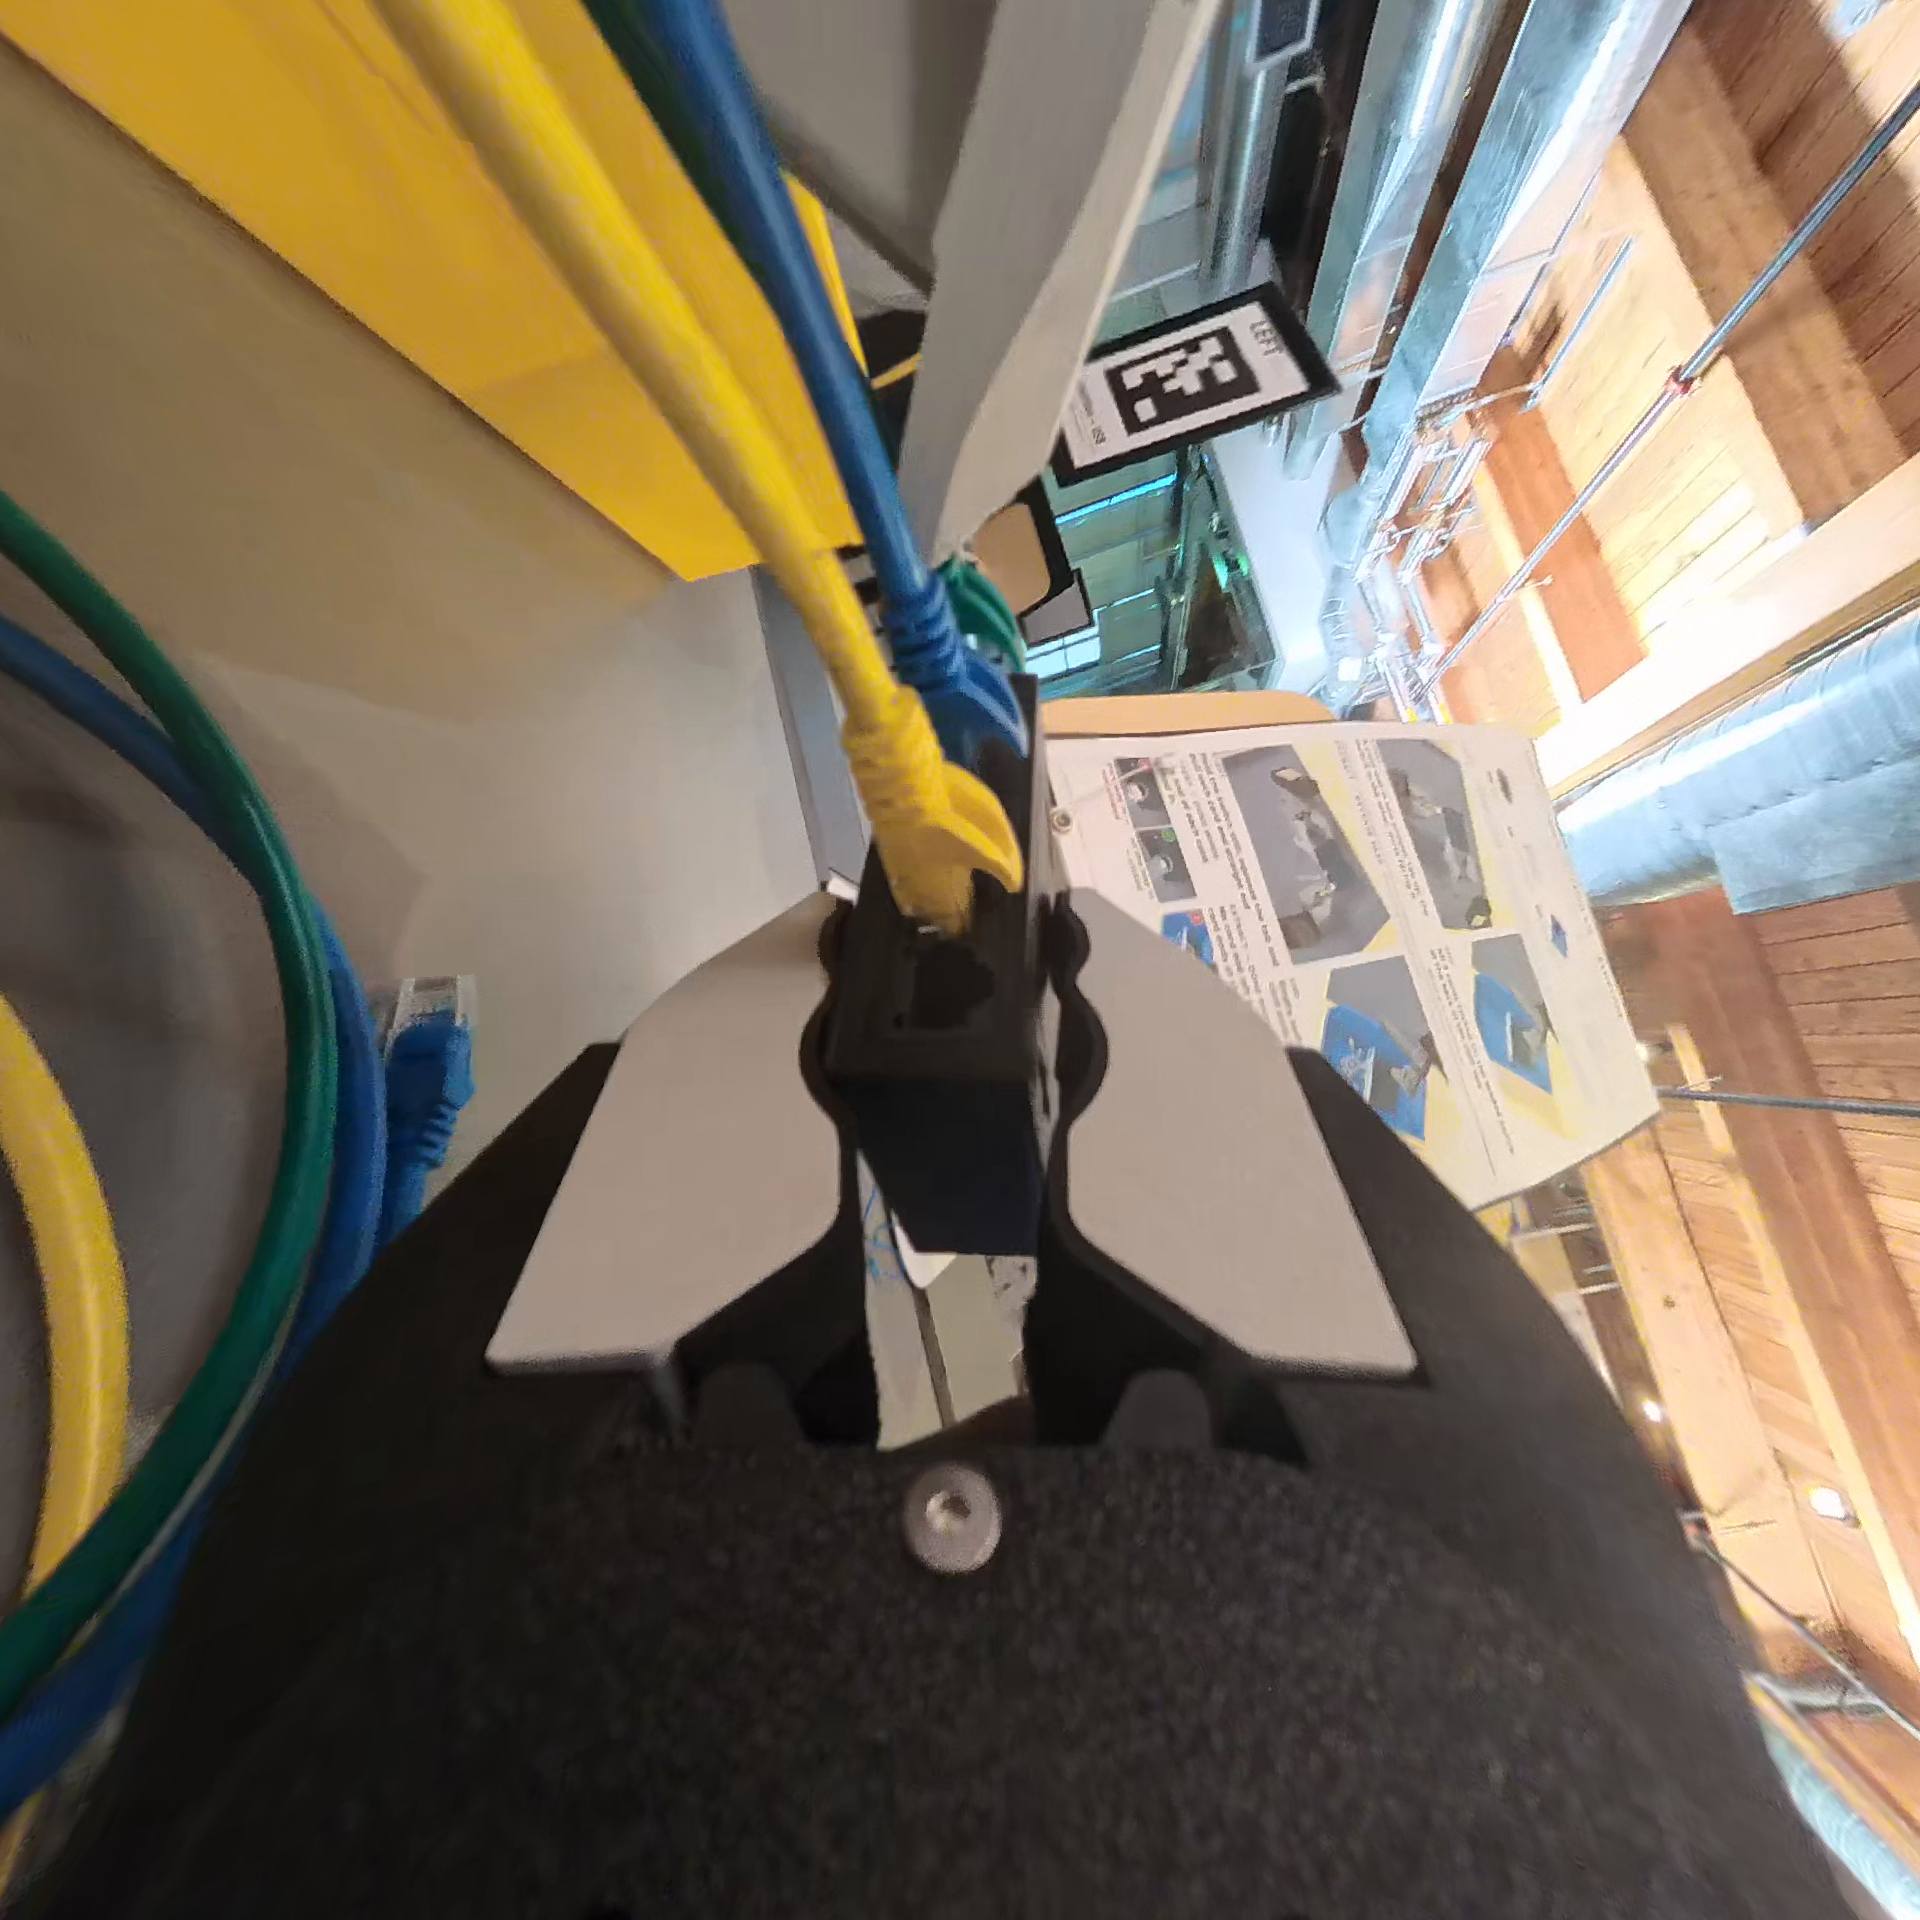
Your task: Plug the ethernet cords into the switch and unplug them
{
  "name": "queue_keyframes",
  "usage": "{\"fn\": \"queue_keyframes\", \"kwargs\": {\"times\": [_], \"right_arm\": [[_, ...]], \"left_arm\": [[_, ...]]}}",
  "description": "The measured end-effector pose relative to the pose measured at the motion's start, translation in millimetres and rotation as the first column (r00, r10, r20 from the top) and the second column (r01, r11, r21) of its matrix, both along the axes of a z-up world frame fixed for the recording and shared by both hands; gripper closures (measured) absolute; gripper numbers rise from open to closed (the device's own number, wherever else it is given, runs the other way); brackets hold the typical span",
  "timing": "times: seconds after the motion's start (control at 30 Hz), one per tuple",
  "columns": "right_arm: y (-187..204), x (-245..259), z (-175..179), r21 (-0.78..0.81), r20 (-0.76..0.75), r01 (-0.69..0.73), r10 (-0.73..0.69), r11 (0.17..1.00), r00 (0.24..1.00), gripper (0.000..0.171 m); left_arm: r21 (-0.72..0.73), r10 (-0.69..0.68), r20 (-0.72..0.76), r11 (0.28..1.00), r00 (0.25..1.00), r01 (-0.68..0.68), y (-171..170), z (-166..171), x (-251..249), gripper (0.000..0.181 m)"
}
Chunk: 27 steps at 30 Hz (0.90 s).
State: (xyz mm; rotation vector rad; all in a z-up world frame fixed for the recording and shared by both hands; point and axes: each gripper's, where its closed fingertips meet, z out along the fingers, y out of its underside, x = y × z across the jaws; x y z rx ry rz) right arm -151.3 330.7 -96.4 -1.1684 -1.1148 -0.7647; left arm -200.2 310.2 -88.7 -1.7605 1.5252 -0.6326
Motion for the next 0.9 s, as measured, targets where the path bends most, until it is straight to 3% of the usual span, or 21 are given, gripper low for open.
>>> {"fn": "queue_keyframes", "kwargs": {"times": [0.1, 0.3, 0.4, 0.47, 0.53, 0.6, 0.67, 0.77, 0.9], "right_arm": [[-8.3, 6.2, 4.8, -0.011, 0.025, 0.027, -0.027, 1.000, 0.999, 0.131], [-28.7, 16.7, 0.2, 0.069, 0.218, 0.066, -0.079, 0.995, 0.973, 0.131], [-36.7, 29.2, -2.9, 0.057, 0.205, 0.097, -0.107, 0.994, 0.973, 0.131], [-42.2, 37.6, -14.3, -0.058, 0.145, 0.123, -0.114, 0.991, 0.983, 0.129], [-49.4, 39.4, -33.3, -0.278, 0.003, 0.101, -0.104, 0.955, 0.995, 0.123], [-59.7, 36.3, -50.7, -0.520, -0.182, 0.015, -0.129, 0.854, 0.975, 0.115], [-78.9, 18.6, -63.7, -0.741, -0.376, -0.190, -0.163, 0.644, 0.912, 0.107], [-91.3, -7.5, -28.9, -0.706, -0.675, -0.542, -0.205, 0.456, 0.708, 0.111], [-76.6, -18.1, 8.0, -0.589, -0.802, -0.749, -0.326, 0.302, 0.500, 0.110]], "left_arm": [[-0.014, -0.018, 0.027, 1.000, 0.999, 0.018, -8.2, 3.9, 0.6, 0.171], [0.002, -0.022, 0.042, 1.000, 0.999, 0.022, -22.3, 2.9, -4.5, 0.171], [0.053, -0.013, 0.031, 0.999, 0.999, 0.011, -23.9, 5.6, -12.6, 0.171], [0.078, -0.011, 0.030, 0.997, 0.999, 0.009, -25.2, 5.5, -19.6, 0.171], [0.105, -0.016, 0.035, 0.994, 0.999, 0.012, -27.1, 2.1, -26.2, 0.171], [0.127, -0.026, 0.032, 0.992, 0.999, 0.021, -29.9, -2.9, -31.4, 0.171], [0.159, -0.038, 0.020, 0.987, 0.999, 0.034, -32.5, -6.2, -34.9, 0.171], [0.196, -0.050, 0.018, 0.980, 0.999, 0.046, -34.7, -5.4, -38.0, 0.171], [0.243, -0.101, 0.044, 0.966, 0.994, 0.087, -42.2, -2.0, -37.9, 0.171]]}}
